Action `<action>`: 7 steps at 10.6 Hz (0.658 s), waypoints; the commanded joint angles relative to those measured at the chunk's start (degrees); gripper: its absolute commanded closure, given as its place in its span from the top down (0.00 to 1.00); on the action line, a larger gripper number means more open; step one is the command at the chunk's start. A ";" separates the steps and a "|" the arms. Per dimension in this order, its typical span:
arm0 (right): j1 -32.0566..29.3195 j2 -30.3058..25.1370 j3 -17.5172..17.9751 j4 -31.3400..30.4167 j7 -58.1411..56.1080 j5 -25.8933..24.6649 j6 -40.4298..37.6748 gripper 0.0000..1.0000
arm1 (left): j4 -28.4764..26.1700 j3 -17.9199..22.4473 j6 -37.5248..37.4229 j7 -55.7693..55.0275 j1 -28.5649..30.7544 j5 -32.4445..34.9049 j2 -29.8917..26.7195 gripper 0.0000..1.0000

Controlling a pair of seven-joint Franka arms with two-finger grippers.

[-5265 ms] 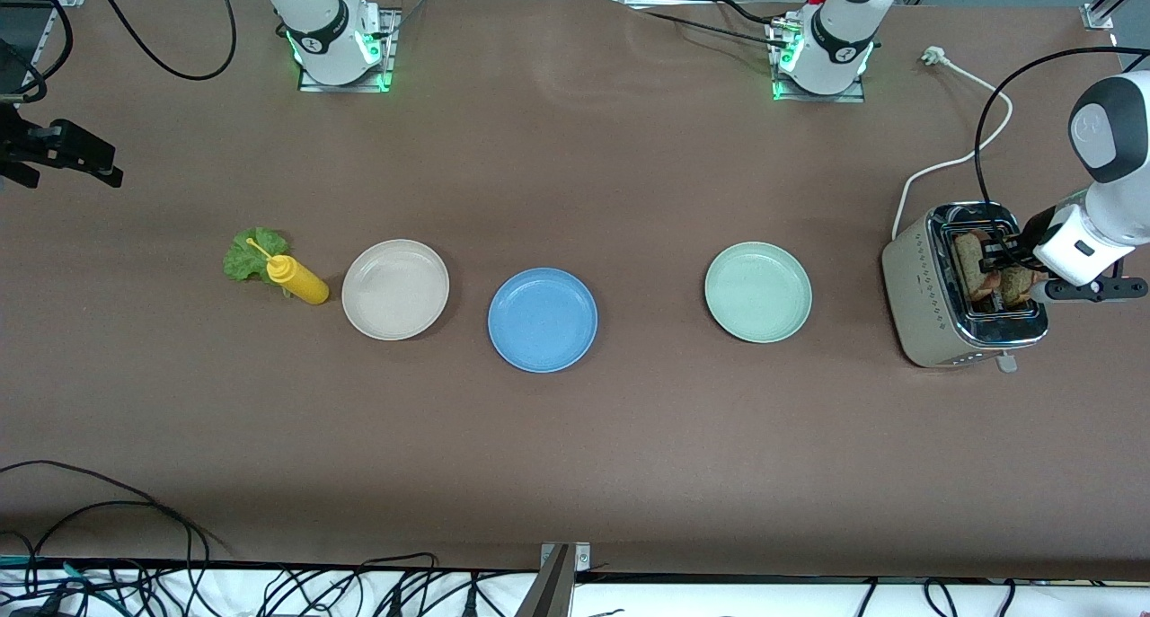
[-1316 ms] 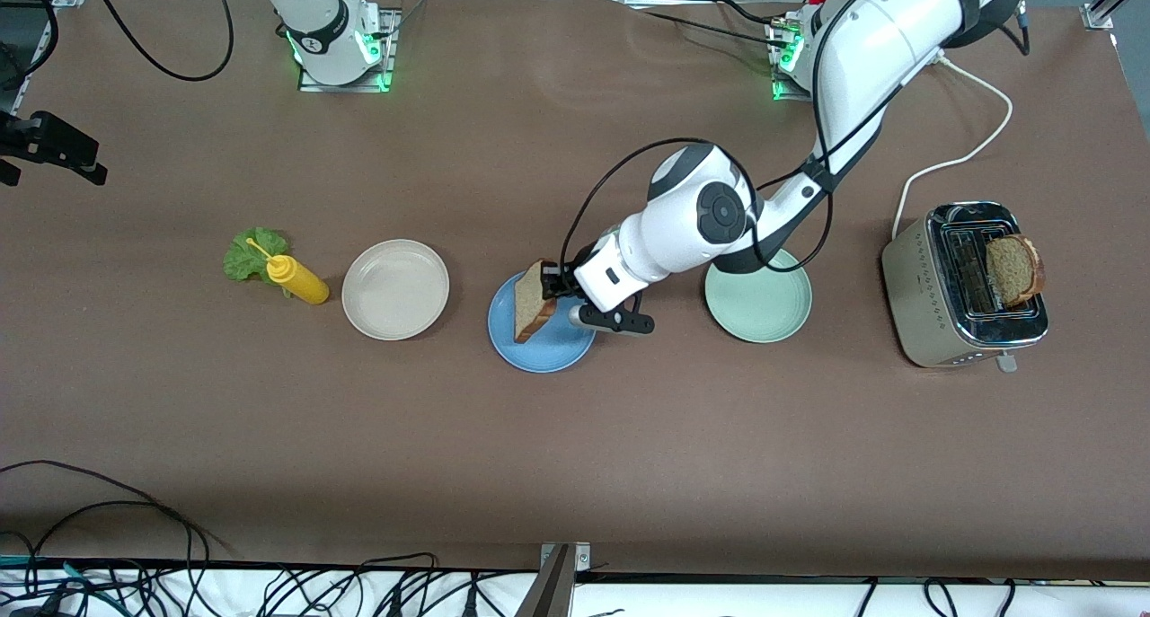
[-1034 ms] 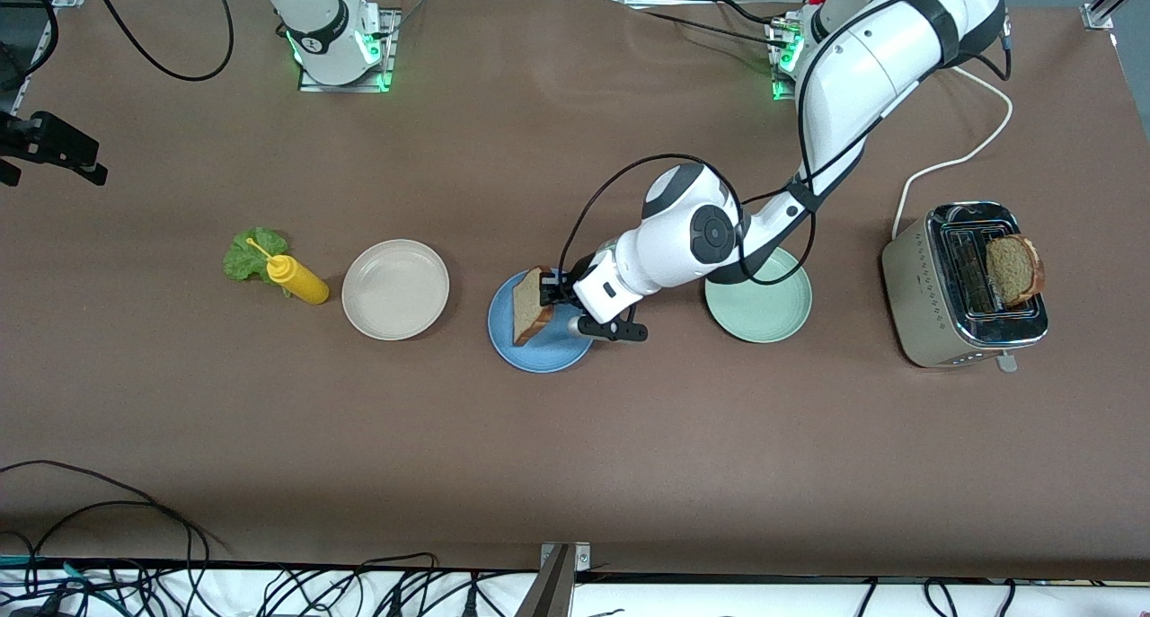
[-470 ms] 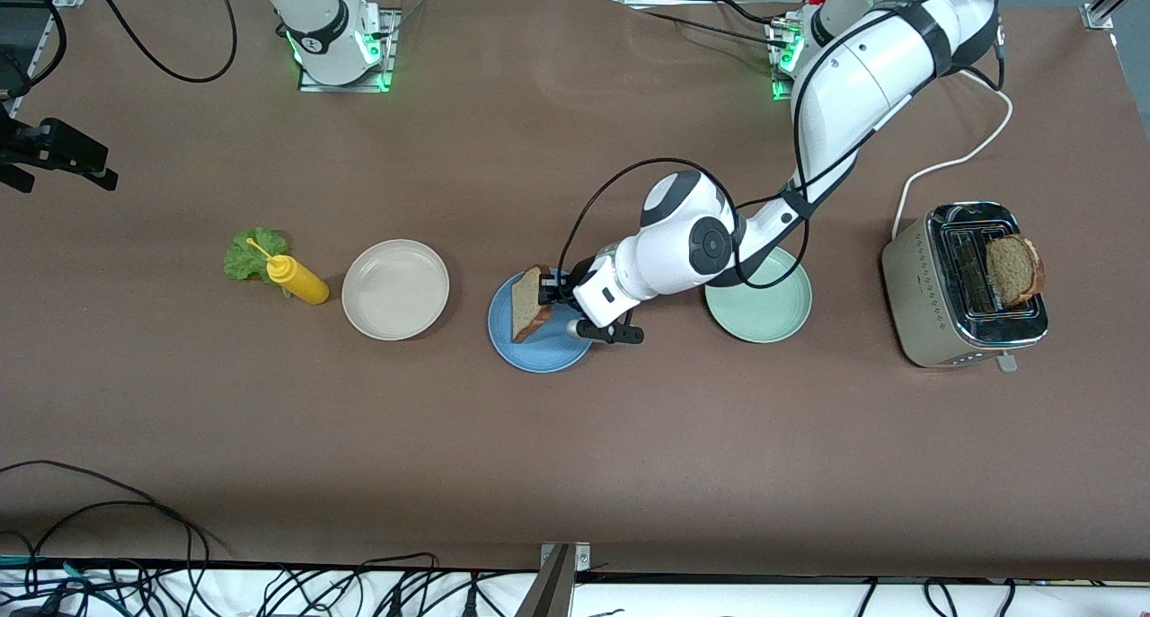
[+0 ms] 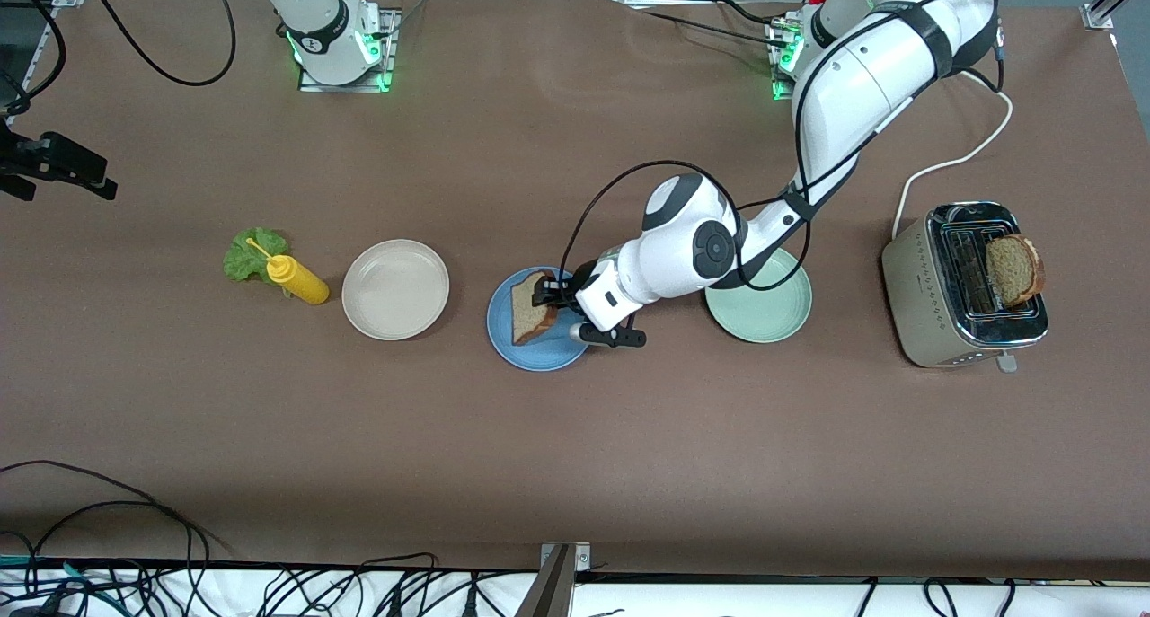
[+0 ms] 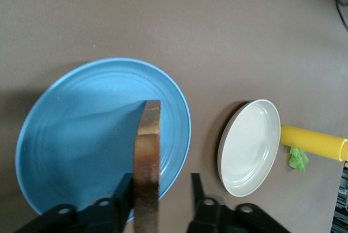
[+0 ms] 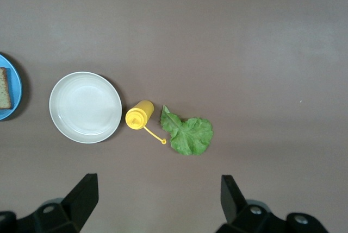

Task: Make sandwich in blue plate with both arms
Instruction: 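Lower the bread onto the blue plate and open the left gripper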

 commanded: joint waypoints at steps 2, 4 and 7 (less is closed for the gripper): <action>-0.29 2.06 -0.28 0.55 0.03 1.00 0.07 1.00 | 0.12 2.11 -1.93 1.87 0.18 -1.16 -4.10 1.00; -0.29 2.06 -0.37 0.46 0.03 0.74 -0.63 1.00 | -0.58 4.76 -8.33 1.87 -0.18 -1.16 -9.28 1.00; -0.55 1.97 -0.98 0.46 -1.20 0.83 -1.51 1.00 | -1.03 8.27 -18.86 2.21 -0.18 -1.16 -16.05 1.00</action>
